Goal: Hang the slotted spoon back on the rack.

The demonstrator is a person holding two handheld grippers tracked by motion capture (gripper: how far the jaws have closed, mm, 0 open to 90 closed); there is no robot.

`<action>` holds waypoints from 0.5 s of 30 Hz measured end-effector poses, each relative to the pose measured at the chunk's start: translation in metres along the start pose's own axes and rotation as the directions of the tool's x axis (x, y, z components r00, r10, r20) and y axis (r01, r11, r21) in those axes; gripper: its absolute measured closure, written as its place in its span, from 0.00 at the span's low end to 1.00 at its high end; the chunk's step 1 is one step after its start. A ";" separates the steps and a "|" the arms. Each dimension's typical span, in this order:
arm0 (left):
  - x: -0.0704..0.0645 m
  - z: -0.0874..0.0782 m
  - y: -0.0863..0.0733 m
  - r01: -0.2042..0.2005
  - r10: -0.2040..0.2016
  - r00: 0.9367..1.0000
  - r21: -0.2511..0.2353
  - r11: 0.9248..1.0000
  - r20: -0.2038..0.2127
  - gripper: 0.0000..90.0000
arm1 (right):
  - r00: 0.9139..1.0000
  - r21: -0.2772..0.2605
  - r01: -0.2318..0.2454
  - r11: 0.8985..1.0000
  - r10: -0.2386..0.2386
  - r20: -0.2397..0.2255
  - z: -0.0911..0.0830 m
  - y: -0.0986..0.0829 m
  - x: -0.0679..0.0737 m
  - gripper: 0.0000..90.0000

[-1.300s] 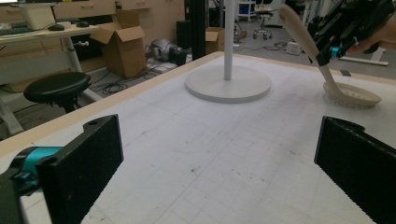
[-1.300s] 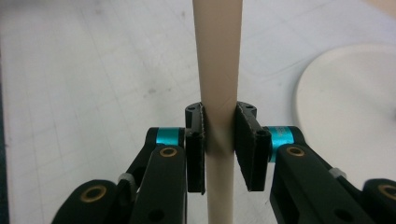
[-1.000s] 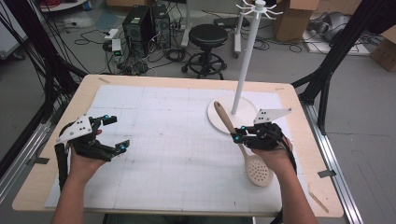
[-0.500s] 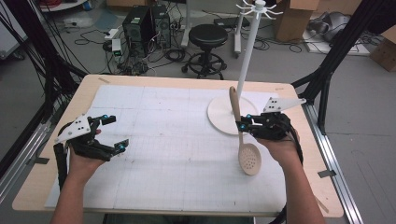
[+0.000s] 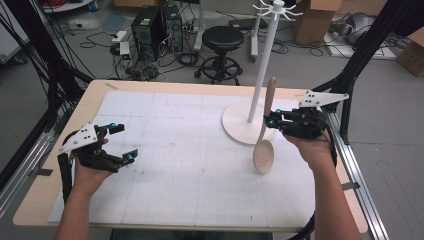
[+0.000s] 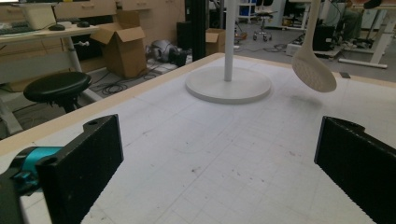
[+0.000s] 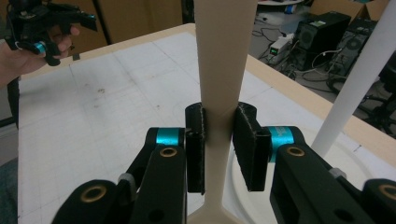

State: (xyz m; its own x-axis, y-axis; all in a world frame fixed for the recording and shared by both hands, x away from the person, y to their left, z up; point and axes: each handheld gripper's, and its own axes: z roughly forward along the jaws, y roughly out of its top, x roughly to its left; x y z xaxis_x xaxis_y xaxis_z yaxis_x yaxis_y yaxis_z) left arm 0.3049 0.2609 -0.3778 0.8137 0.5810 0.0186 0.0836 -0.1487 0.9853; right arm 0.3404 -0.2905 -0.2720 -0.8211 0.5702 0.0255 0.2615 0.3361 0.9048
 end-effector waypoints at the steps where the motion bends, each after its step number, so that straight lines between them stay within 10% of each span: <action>1: 0.000 0.000 0.000 0.001 -0.001 1.000 0.000 1.000 0.002 0.02 | 1.000 0.000 0.000 1.000 0.000 0.001 -0.001 0.002 -0.001 0.84; 15: 0.000 0.001 0.000 0.000 0.000 1.000 0.003 1.000 0.003 0.02 | 1.000 0.004 0.028 1.000 -0.028 0.014 -0.014 0.029 -0.013 0.84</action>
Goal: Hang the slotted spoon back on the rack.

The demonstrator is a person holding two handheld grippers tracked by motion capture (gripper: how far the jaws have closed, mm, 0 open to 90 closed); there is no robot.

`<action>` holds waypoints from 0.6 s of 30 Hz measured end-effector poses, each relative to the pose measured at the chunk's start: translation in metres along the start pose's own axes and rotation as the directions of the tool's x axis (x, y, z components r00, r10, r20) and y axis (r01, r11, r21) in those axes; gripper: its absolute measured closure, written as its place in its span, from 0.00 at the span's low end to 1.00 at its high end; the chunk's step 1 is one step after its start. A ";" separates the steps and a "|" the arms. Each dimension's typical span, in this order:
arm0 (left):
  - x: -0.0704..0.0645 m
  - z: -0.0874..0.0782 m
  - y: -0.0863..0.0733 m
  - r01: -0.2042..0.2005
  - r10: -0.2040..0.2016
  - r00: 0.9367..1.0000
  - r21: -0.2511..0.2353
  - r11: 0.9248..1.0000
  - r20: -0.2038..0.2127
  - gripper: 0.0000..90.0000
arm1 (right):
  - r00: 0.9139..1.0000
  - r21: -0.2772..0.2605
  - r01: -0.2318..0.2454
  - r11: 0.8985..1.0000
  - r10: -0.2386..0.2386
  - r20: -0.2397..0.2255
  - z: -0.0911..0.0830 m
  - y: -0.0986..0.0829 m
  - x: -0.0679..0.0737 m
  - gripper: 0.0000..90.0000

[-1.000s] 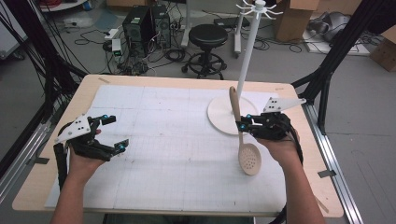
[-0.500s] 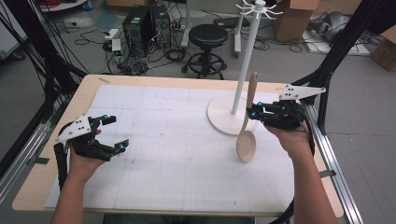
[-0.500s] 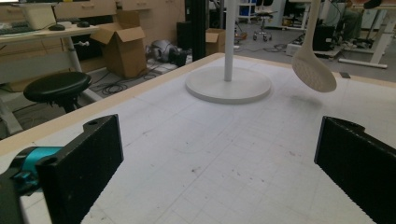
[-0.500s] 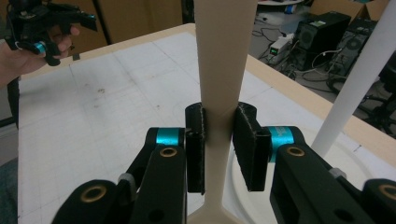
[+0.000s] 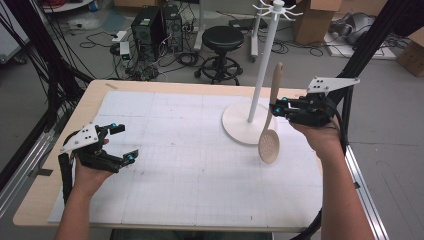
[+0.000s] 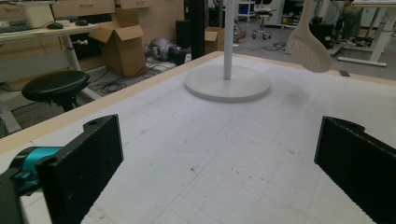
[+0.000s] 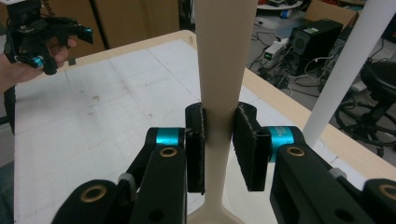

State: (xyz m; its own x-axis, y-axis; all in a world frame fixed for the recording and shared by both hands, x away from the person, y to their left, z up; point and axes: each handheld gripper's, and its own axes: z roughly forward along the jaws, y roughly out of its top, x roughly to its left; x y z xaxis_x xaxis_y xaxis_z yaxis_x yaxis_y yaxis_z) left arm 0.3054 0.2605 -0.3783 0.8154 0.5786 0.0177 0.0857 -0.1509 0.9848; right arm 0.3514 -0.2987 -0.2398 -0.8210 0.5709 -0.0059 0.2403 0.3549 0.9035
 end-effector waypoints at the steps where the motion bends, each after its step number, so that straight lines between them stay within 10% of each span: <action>1: 0.000 0.000 0.000 0.002 -0.002 1.000 -0.004 1.000 0.000 0.02 | 1.000 0.000 -0.001 1.000 0.001 0.003 -0.001 0.002 -0.001 0.84; 18: 0.001 0.001 -0.001 0.003 -0.003 1.000 0.005 1.000 -0.006 0.02 | 0.998 -0.007 -0.009 1.000 0.009 0.056 -0.023 0.044 -0.033 0.84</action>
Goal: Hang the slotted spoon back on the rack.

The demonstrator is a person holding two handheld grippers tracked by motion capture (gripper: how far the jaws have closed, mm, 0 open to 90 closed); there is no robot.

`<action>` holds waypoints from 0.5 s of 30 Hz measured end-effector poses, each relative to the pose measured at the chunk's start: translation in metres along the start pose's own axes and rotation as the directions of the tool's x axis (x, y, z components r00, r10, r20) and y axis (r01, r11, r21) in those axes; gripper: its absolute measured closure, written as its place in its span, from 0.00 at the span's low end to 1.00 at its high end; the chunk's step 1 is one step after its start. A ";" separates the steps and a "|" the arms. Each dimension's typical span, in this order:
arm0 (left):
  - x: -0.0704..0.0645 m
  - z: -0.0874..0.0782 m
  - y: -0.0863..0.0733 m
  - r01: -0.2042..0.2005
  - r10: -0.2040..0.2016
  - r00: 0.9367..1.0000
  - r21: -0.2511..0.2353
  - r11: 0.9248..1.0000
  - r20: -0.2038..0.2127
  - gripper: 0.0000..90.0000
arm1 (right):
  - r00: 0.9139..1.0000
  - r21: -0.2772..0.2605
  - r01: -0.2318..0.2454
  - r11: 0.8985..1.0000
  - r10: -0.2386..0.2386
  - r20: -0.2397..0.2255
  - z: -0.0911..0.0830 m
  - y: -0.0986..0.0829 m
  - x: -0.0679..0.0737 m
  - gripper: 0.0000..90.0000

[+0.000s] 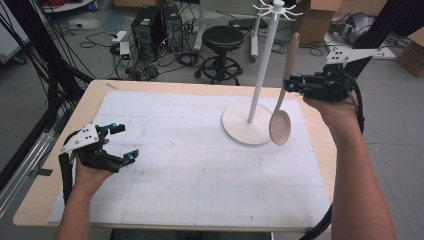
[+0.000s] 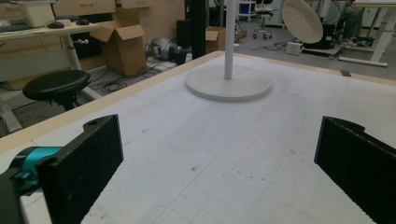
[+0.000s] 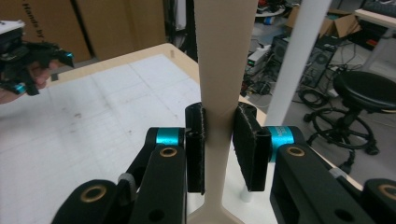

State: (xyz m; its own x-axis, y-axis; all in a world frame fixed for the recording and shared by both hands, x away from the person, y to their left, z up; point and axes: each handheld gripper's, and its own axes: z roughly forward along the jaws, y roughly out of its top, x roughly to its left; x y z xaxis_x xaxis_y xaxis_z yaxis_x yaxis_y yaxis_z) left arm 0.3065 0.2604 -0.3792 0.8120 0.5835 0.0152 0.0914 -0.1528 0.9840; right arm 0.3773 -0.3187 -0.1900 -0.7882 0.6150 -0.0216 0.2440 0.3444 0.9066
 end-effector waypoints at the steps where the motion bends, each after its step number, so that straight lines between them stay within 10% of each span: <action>1: 0.000 0.000 0.000 0.002 -0.002 1.000 0.000 1.000 0.002 0.02 | 1.000 0.000 -0.001 1.000 0.001 0.007 0.001 0.003 -0.002 0.84; 15: 0.000 0.000 0.000 0.001 -0.001 1.000 -0.002 1.000 0.003 0.02 | 0.996 0.034 -0.062 0.998 0.060 0.066 0.004 0.017 -0.028 0.84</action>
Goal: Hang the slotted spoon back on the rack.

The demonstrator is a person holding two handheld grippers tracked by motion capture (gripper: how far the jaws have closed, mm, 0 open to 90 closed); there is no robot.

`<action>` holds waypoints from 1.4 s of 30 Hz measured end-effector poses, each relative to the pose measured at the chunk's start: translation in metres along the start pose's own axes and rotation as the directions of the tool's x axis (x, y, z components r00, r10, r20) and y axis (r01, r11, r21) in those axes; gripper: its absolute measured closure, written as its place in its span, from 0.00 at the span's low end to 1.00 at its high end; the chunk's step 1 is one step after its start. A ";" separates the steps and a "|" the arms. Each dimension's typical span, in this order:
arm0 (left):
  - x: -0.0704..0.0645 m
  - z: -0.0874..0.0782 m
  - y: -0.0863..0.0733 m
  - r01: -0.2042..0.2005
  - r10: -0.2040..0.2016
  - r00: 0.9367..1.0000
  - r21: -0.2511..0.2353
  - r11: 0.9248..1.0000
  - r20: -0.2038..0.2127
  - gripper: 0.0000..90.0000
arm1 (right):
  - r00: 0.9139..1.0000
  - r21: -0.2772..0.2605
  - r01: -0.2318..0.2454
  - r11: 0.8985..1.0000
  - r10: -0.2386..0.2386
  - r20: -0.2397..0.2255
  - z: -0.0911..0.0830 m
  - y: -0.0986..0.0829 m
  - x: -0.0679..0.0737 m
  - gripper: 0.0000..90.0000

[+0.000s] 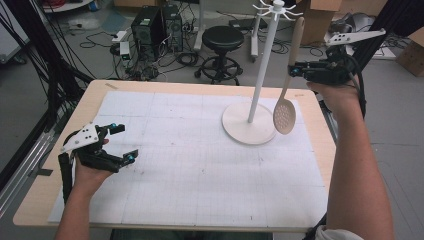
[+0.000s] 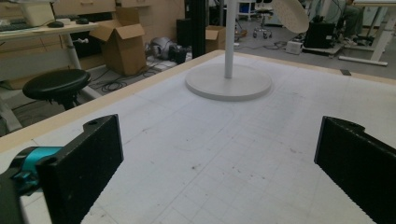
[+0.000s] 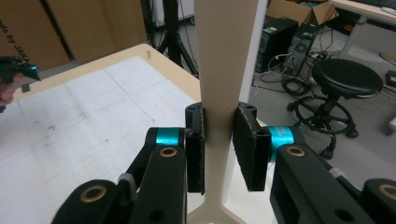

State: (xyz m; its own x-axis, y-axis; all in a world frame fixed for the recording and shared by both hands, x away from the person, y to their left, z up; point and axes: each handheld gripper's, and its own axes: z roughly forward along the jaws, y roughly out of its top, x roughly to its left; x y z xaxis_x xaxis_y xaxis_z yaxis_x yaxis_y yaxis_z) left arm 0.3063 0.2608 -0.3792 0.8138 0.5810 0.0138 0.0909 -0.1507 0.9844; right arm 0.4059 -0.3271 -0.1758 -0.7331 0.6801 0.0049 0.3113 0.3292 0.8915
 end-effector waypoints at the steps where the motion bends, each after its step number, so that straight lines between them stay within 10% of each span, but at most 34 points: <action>1: 0.000 0.000 0.000 -0.001 0.001 1.000 0.001 1.000 -0.002 0.02 | 1.000 -0.002 0.000 1.000 0.000 0.001 0.001 0.001 -0.002 0.84; 42: 0.002 -0.003 0.000 0.001 -0.001 1.000 -0.002 1.000 -0.010 0.02 | 1.000 0.056 -0.025 0.998 0.024 0.016 0.031 0.014 -0.009 0.84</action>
State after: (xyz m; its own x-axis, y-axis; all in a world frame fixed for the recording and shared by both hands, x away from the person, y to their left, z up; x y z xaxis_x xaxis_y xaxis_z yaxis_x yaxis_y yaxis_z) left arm 0.3068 0.2644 -0.3789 0.8080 0.5891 0.0146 0.0903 -0.1483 0.9848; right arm 0.4358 -0.3084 -0.1779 -0.7158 0.6981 0.0191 0.3630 0.3486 0.8642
